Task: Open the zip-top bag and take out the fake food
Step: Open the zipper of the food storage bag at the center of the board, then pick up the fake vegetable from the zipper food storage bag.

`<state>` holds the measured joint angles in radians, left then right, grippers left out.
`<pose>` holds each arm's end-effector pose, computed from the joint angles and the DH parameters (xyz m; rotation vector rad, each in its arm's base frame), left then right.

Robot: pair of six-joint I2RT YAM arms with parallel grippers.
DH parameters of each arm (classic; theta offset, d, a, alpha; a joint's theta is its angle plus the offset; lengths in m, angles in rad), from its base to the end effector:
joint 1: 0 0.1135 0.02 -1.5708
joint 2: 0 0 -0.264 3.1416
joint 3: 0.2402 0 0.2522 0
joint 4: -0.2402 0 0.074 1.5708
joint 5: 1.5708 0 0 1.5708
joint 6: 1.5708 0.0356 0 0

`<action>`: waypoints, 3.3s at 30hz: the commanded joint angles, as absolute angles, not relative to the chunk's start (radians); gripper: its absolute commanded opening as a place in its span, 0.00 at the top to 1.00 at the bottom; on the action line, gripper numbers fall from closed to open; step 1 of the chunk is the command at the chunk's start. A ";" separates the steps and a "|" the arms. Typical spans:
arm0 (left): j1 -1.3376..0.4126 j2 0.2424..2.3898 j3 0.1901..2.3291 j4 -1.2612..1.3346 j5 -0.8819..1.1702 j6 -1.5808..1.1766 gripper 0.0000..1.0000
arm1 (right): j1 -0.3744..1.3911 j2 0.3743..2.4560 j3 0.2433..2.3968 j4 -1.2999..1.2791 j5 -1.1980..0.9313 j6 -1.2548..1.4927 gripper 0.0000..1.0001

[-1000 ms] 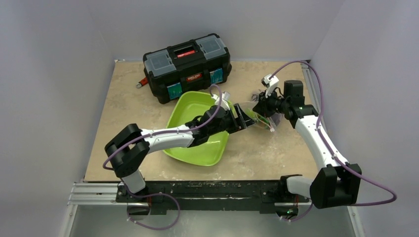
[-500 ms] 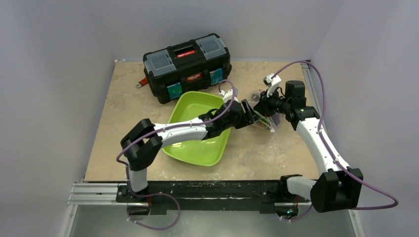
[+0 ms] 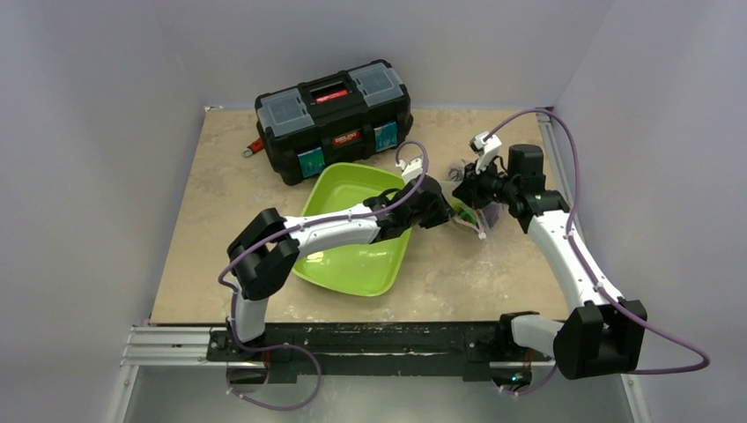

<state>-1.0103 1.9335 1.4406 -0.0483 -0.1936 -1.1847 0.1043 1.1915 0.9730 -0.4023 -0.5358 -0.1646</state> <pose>0.2457 -0.3785 0.2412 -0.3264 2.2819 -1.0570 0.2562 0.0451 0.3034 -0.5814 2.0631 0.5494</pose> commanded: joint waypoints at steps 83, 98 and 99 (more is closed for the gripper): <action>-0.760 1.017 0.625 0.260 0.310 -0.677 0.01 | 0.131 1.136 0.944 -0.563 -0.869 -0.596 1.00; -0.962 1.063 0.762 0.104 0.076 -0.427 0.04 | 0.130 1.137 0.946 -0.586 -0.882 -0.626 1.00; -0.965 1.067 0.765 0.110 0.072 -0.423 0.04 | 0.130 1.137 0.946 -0.586 -0.882 -0.626 1.00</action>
<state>-0.9493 1.0470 0.7284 0.0872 0.1471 -0.4835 0.1246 1.1397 0.9104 -0.5766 -0.8391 -0.6029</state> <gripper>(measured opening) 0.967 0.005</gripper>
